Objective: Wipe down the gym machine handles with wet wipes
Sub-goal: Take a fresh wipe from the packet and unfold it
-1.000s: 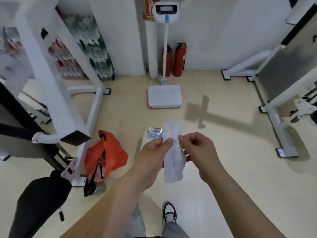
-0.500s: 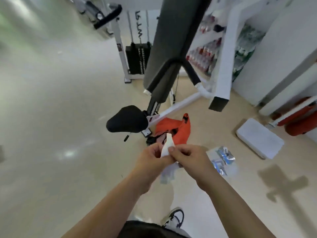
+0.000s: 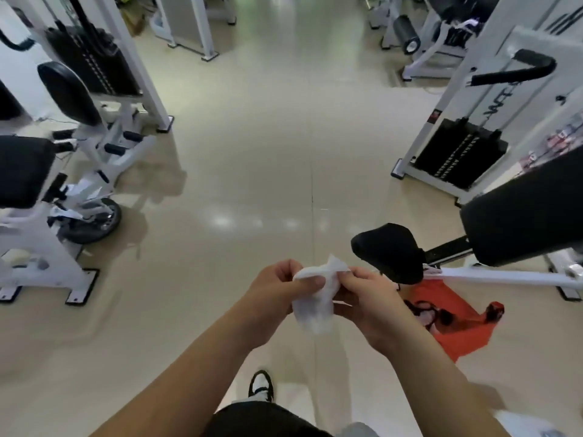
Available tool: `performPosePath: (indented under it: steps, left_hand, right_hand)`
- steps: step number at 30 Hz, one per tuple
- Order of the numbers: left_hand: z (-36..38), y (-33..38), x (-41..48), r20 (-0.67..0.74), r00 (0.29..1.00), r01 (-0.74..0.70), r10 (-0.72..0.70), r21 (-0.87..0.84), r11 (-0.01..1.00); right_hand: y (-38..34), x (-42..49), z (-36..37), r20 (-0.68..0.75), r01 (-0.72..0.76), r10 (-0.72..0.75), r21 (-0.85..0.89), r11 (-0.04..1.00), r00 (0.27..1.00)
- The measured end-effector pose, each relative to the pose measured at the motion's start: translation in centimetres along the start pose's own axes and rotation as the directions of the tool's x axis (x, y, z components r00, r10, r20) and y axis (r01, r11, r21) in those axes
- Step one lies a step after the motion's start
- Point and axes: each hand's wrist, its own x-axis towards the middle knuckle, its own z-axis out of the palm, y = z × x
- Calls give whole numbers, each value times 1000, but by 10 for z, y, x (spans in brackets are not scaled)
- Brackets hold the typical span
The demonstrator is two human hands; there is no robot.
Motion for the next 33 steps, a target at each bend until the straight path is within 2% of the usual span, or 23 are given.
performPosePath:
  steps: [4,8,11,14,18,21,24,28,33]
  left_hand:
    - [-77,26,5,-31,998,41,-45,-116,992]
    - [-123,43,28,-8,992,123,-124,-84,989]
    - [-146,58,60,-77,986,132,-149,-195,972]
    - [-173,84,101,-232,960,69,-159,-354,933]
    - [-212,139,152,-430,895,-121,-119,-490,863]
    - [-241,176,179,-584,808,-237,-78,-445,864]
    - [-270,204,191,-728,678,-230,-98,-337,913]
    - [-332,243,190,-774,618,-292,-142,-393,872]
    - [-439,289,207,-727,665,-368,-174,-521,770]
  right_hand:
    - [-23,40,65,44,-130,124,168,977,991]
    - [-44,88,119,2,-135,135,86,987,991]
    - [-66,136,151,-71,-113,111,-26,993,991]
    - [-93,193,177,-98,-82,73,-86,993,993]
    - [-137,262,216,38,-114,120,-117,987,992]
    - [-169,307,253,116,-127,139,-108,986,984]
    - [-193,349,302,136,-120,137,-126,985,981]
    - [-213,387,382,207,-124,172,-227,966,963]
    - [-246,436,484,267,-91,161,-258,962,950]
